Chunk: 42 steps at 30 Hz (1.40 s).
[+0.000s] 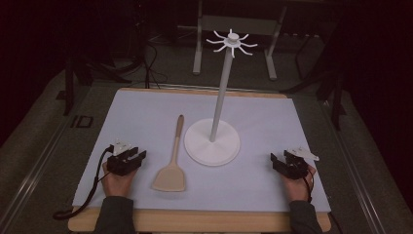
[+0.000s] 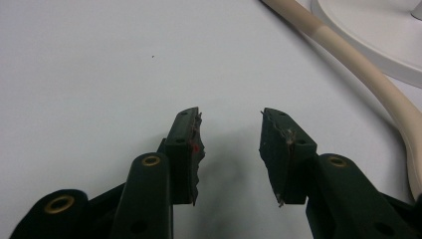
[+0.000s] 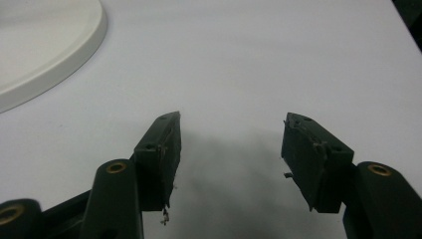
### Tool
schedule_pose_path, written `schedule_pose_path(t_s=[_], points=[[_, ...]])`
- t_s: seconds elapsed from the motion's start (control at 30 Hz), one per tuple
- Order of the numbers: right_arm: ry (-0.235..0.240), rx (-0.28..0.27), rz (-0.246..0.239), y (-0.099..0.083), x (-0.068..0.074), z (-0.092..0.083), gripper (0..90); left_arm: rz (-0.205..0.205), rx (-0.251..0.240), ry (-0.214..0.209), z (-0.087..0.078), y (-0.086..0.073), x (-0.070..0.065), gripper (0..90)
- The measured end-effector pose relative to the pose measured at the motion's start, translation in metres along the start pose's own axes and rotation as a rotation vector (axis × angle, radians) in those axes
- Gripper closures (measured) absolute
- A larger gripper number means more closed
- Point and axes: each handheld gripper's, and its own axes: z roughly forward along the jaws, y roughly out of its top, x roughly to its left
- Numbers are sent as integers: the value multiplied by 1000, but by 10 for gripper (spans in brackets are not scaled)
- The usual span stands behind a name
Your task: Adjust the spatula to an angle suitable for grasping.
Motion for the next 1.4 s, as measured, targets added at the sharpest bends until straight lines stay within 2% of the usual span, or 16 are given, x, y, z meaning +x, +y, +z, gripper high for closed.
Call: schedule_pose_path(t_s=[0.17, 0.23, 0.33, 0.47, 0.63, 0.8, 0.9, 1.03, 1.4], points=[[-12, 8, -31, 0, 3, 1, 396, -8, -4, 7, 0, 0, 0, 611], [-15, 11, -25, 0, 3, 1, 385, -16, 4, 11, -1, 0, 1, 641], [-17, 13, -15, 0, 2, 1, 378, -24, 13, 16, -3, 1, 1, 643], [-25, 14, -24, 0, 3, 2, 376, -37, 7, 18, -8, 3, 2, 637], [-33, 12, -25, 0, 4, 1, 362, -18, -1, 18, -14, 8, -1, 636], [-36, 13, -25, 0, 4, 1, 360, -13, -15, -11, -19, 18, -4, 625], [-37, 13, -25, 0, 4, 2, 357, -34, -10, -26, -22, 25, -5, 634], [-38, 13, -24, 0, 4, 1, 355, -31, 0, -42, -25, 35, -8, 642], [-40, 14, -26, 0, 4, 2, 352, -43, 56, -36, -22, 66, -12, 648]])
